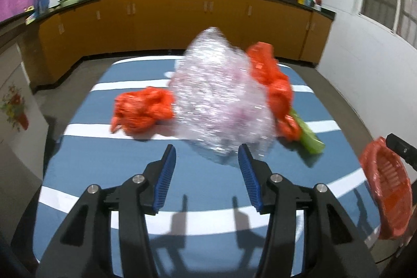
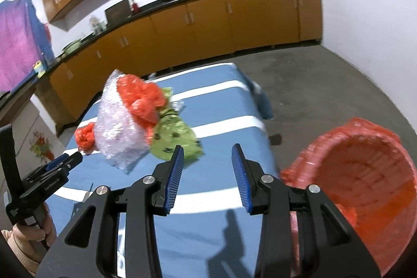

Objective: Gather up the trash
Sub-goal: 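Grasp the crumpled red bag with the left tool while the right tool grasps another red bag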

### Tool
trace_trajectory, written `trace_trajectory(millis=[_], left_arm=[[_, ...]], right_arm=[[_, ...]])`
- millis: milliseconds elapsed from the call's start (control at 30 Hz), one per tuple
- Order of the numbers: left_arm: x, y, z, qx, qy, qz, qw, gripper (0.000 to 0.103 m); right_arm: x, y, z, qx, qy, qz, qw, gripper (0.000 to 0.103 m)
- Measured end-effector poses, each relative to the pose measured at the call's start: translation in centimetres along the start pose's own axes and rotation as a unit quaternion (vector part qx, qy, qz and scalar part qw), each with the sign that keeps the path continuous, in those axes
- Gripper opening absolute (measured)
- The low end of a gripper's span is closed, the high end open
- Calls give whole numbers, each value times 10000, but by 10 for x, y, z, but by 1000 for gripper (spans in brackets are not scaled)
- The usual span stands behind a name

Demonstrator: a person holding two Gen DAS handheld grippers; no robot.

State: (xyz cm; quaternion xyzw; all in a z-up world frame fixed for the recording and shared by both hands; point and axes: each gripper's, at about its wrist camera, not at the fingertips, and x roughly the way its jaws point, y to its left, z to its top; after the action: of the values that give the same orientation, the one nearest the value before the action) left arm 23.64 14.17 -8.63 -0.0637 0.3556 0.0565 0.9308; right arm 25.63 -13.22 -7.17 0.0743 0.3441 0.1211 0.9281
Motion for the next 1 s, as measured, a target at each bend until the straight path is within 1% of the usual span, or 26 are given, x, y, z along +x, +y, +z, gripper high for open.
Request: trace_trajectory(millis=[333, 467, 500, 567, 633, 800, 1000], left_arm=[[8, 41, 9, -272, -103, 247, 9993, 50], [13, 55, 15, -372, -124, 313, 9987, 50], [16, 59, 17, -396, -127, 330, 9986, 50], [20, 66, 21, -418, -131, 376, 9983, 52], [25, 73, 26, -454, -143, 418, 9980, 56], [46, 86, 36, -430, -107, 517, 9977, 58], [76, 93, 44, -405, 99, 465, 9980, 59]], right_arm=[[63, 60, 25, -369, 145, 491, 9980, 40], [87, 74, 36, -385, 188, 613, 9972, 40], [93, 77, 38, -380, 212, 639, 9970, 40], [104, 80, 41, -359, 245, 655, 9969, 45], [114, 82, 44, -352, 319, 671, 9966, 45], [131, 87, 42, -378, 449, 716, 9957, 45], [144, 91, 38, -535, 602, 746, 9940, 45]])
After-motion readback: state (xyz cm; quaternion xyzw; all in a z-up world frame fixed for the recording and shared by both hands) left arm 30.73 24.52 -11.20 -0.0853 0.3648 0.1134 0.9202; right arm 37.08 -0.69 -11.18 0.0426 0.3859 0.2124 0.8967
